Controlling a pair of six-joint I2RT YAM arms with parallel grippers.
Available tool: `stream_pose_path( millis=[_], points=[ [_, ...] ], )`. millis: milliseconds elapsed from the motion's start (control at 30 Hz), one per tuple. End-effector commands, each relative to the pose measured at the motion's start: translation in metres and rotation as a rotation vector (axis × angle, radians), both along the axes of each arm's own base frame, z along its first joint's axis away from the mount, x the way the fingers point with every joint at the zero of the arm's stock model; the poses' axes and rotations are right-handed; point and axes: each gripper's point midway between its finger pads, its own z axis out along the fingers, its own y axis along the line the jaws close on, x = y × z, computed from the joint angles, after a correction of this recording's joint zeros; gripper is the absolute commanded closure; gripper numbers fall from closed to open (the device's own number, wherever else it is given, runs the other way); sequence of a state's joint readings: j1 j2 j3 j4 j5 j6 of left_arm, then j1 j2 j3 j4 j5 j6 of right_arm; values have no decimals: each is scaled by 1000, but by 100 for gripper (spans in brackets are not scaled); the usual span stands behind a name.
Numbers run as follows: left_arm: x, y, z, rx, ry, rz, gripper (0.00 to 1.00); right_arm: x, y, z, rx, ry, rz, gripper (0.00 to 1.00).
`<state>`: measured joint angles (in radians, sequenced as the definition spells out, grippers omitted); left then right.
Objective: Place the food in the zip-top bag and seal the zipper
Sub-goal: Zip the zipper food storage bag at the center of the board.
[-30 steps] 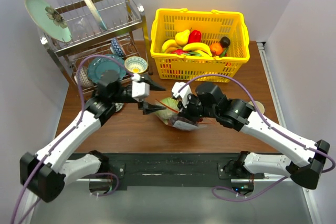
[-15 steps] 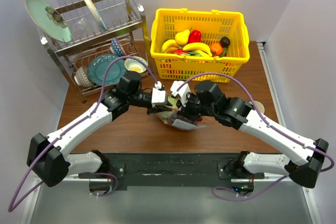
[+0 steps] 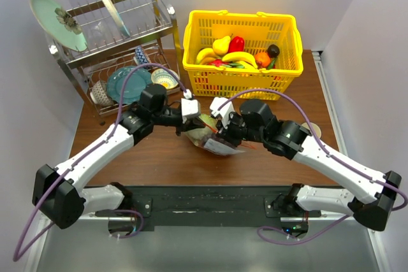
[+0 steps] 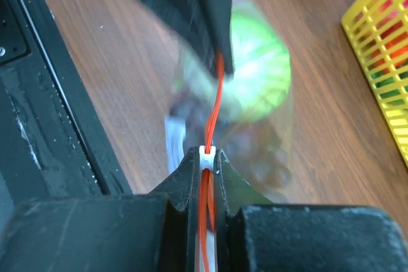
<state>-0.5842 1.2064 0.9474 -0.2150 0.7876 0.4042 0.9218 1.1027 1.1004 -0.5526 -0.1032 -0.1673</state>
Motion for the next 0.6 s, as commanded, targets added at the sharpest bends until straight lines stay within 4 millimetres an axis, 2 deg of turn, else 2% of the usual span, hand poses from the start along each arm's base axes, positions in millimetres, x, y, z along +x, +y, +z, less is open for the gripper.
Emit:
stream_pose_path(
  millis=[0, 167, 567],
  points=[
    [57, 39, 27, -42, -53, 278, 100, -17, -17, 9, 37, 6, -9, 100],
    [76, 58, 23, 8, -66, 407, 100, -26, -32, 3, 32, 36, -43, 100],
    [91, 71, 27, 23, -80, 522, 100, -35, -64, 7, 51, 48, -160, 100]
  ],
)
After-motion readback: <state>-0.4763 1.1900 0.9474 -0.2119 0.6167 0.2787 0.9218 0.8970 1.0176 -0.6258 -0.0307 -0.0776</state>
